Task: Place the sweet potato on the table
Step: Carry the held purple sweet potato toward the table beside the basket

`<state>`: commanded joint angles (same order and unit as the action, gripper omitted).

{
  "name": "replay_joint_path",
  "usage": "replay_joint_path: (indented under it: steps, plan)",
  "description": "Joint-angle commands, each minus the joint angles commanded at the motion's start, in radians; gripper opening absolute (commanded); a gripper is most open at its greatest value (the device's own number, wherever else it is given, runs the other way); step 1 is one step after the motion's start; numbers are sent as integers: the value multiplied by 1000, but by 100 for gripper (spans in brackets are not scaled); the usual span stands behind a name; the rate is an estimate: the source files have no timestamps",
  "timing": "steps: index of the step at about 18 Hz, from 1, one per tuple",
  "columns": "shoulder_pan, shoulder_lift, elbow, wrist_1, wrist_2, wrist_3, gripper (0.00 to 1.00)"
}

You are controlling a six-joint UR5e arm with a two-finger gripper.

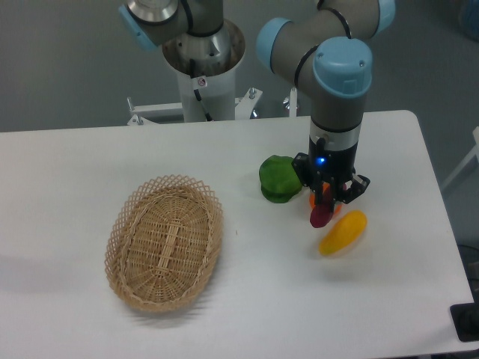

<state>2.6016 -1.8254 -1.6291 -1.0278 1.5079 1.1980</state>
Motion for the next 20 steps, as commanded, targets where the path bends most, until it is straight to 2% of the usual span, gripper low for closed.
replay_joint_path:
  steps: [12,14,17,20]
  plan:
    - [-8,-20,-3,2,3,-26,30]
    - [-11,-31,-3,29,3,-61,30]
    - [-28,-51,-3,41,3,-124,30]
    - [-64,-90,-5,106,3,-219,30]
